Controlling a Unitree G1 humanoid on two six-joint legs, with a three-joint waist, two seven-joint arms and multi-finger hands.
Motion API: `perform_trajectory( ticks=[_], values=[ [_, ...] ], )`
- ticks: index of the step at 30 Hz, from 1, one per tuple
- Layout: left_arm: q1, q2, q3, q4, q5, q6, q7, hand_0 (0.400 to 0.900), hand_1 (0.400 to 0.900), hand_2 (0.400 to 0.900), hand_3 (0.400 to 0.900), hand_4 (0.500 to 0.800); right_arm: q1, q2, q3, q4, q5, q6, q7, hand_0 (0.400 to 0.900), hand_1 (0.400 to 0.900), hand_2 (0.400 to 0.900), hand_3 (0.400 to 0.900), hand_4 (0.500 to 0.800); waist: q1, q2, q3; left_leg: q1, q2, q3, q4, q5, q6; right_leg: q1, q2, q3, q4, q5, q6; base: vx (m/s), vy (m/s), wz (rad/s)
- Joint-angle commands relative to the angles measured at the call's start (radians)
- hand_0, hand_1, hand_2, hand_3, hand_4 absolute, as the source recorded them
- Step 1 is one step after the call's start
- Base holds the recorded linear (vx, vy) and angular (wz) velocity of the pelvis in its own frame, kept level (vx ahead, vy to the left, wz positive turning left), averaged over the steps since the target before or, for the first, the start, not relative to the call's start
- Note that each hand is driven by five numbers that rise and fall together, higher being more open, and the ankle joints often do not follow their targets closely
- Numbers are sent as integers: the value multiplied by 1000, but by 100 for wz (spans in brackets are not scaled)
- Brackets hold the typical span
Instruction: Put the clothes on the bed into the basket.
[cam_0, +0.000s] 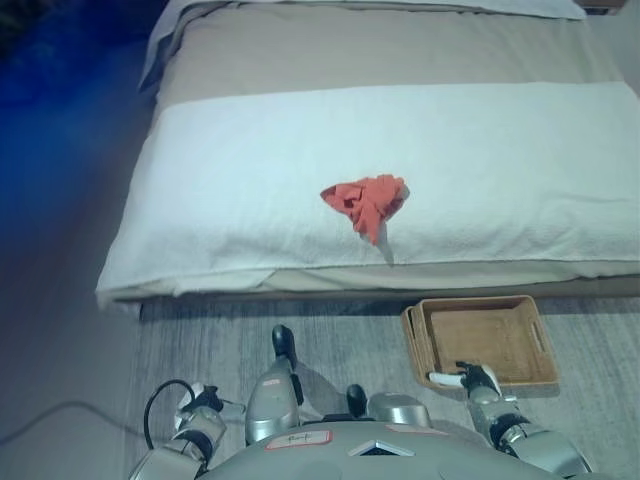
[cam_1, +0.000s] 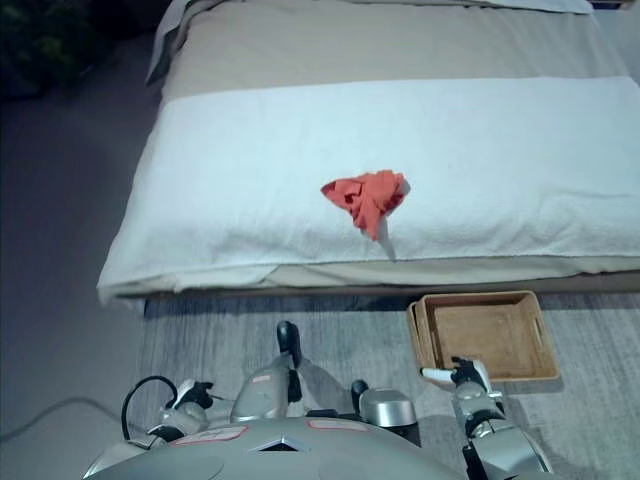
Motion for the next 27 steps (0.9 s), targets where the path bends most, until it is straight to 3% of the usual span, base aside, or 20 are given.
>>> perform_trajectory(
  ticks=[1,3,4,6,8,10,12,13,15,21,27],
  values=[
    [-46,65,-2,-3,-6,3,36,900,900,900,900,800,-43,-29,13,-61,-20,-22,-18,900,900,900,900,800,32,-60,-64,-58,-61,-7,4,8,18,-33,-83,-12,329,215,129,519,240,-4],
    [-56,81,-9,-21,-3,6,35,900,900,900,900,800,-65,-37,32,-117,-30,-27,-24,900,900,900,900,800,33,-56,-35,-2,-96,-11,4,-30,59,-153,-82,-7,584,369,120,403,259,-10],
    [-62,90,-12,-33,-5,6,37,900,900,900,900,800,-80,-44,40,-173,-36,-30,-31,900,900,900,900,800,26,-53,-16,22,-106,-11,4,-39,70,-205,-76,-14,673,398,117,355,316,-15],
    [-69,95,-15,-48,2,6,50,900,900,900,900,800,-95,-67,52,-273,-66,-33,-53,900,900,900,900,800,15,-32,17,80,-114,9,4,-77,90,-314,-122,-93,747,333,88,300,303,-8],
    [-80,91,-20,-52,12,0,57,900,900,900,900,800,-114,-102,58,-365,-108,-39,-73,900,900,900,900,800,-2,-12,33,116,-105,7,4,-100,80,-380,-116,-163,641,215,75,324,148,24],
    [-87,81,-23,-55,30,-1,70,900,900,900,900,800,-133,-158,63,-476,-182,-40,-99,900,900,900,900,800,-28,-1,44,150,-108,-8,4,-116,66,-405,-55,-180,446,144,89,364,16,53],
    [-85,67,-23,-50,52,-11,75,900,900,900,900,800,-149,-202,63,-523,-255,-45,-138,900,900,900,900,800,-44,-10,44,176,-124,-25,4,-143,54,-405,-12,-144,132,183,119,365,-38,59],
    [-95,61,-23,-51,62,-7,76,900,900,900,900,800,-155,-224,57,-576,-286,-39,-149,900,900,900,900,800,-46,-19,43,182,-132,-31,4,-152,49,-405,-15,-131,54,219,134,322,-35,56],
    [-99,51,-21,-50,81,-1,88,900,900,900,900,800,-144,-262,58,-661,-363,-40,-182,900,900,900,900,800,-53,-28,47,204,-142,-55,4,-165,46,-380,-5,-94,24,230,138,286,-40,69],
    [-64,8,-25,-27,106,15,100,900,900,900,900,800,-137,-291,72,-684,-443,-28,-207,900,900,900,900,800,-35,-27,5,206,-143,-105,4,-180,43,-300,-20,-148,-36,245,111,225,-93,55],
    [-46,2,-19,-5,105,28,102,900,900,900,900,800,-173,-283,133,-652,-457,-24,-194,900,900,900,900,800,-12,-19,-6,185,-136,-131,4,-182,29,-269,-21,-183,-75,237,102,127,-75,21]
  ],
)
